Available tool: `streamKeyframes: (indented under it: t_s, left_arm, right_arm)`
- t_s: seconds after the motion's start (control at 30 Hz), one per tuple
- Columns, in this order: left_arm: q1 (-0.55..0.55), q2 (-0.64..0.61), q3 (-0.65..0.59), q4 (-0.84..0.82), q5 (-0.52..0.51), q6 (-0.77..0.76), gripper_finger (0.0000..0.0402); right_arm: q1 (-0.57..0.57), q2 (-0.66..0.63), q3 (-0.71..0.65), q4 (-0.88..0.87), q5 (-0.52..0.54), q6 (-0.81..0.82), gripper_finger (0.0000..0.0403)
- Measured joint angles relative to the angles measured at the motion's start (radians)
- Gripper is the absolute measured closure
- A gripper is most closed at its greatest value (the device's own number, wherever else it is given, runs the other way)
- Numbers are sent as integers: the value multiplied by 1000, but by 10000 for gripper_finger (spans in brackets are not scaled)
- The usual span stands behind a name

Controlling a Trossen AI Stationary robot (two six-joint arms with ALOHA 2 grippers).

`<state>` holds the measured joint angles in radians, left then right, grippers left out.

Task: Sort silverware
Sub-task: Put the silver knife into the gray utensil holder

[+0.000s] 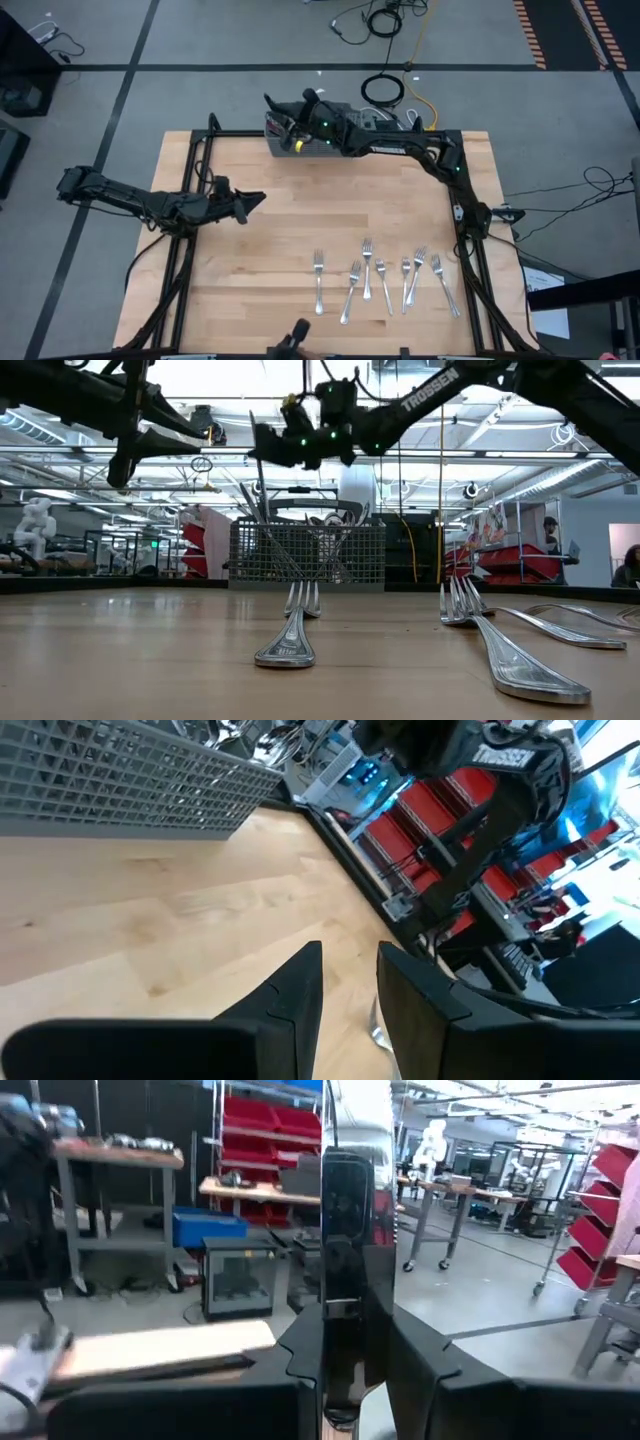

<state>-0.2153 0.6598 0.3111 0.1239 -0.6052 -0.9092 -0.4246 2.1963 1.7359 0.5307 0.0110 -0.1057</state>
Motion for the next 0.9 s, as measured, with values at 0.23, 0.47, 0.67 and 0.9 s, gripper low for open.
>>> streamKeyframes:
  t_s: [0.23,0.47,0.67,0.9]
  left_arm:
    - [0,1,0,-16,-1,0,297]
    - [0,1,0,-14,-1,-1,297]
    - [0,1,0,-13,-1,0,297]
    - [0,1,0,-13,-1,0,297]
  right_arm:
    - [-40,43,-1,-23,-3,-20,354]
    - [-59,41,-2,-111,-13,-23,354]
    - [-58,39,0,-117,19,-4,258]
    - [-60,8,-1,-212,55,11,188]
